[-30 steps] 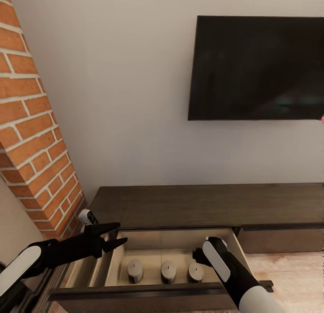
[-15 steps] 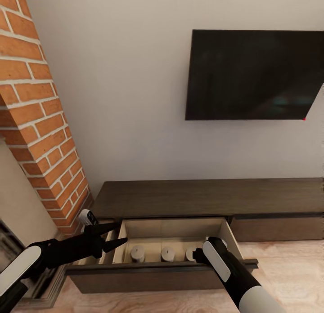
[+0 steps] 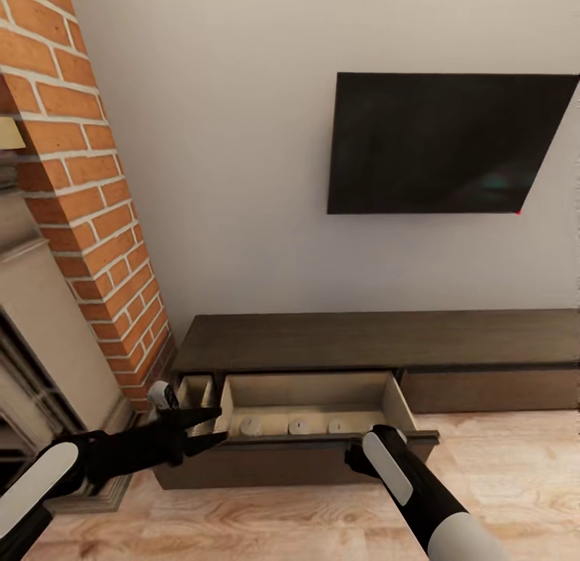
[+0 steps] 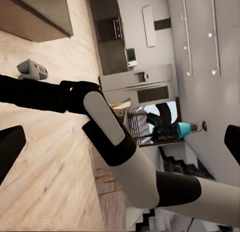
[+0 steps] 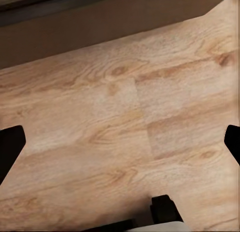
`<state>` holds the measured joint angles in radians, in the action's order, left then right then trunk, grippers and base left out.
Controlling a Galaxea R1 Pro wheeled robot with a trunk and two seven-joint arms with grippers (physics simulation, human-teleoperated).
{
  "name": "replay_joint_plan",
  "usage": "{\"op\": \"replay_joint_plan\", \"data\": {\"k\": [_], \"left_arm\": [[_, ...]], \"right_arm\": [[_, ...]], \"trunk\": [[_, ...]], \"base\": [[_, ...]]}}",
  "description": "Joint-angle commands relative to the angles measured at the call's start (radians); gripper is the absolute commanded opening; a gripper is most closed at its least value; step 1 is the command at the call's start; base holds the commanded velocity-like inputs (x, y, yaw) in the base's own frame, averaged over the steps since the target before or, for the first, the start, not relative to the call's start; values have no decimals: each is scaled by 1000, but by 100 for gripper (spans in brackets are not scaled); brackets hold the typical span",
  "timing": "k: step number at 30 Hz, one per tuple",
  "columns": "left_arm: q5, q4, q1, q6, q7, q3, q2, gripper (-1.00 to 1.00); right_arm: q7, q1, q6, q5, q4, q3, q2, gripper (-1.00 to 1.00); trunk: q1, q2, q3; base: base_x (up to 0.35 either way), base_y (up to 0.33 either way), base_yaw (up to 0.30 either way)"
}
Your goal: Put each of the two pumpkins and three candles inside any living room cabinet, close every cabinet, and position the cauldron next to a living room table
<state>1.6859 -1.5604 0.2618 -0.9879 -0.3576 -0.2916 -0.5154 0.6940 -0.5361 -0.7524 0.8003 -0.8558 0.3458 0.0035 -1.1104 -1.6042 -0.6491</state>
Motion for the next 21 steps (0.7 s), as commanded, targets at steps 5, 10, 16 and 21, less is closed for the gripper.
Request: {"op": "replay_joint_plan", "data": {"k": [5,10,16,21], "left_arm": [[-30,19,6,2,171,7,5,100],[-37,44,13,15,361,12,61,100],[-107,94,17,30,712,14,223,100],[-413,186,16,182,811,8,315,100]], "right_arm": [[10,-1,-1,10,5,2,0,100],[10,-1,-1,11,8,3,0,100],[11,-1,-2,11,9,7,-1,100],[6,-1,70,10,21,65,1,100]], "trunk": [[20,35,15],[39,70,30],[62,112,49],[81,147,65]], "base": [[-330,0,0],[-330,0,0],[-330,0,0],[-331,0,0]]}}
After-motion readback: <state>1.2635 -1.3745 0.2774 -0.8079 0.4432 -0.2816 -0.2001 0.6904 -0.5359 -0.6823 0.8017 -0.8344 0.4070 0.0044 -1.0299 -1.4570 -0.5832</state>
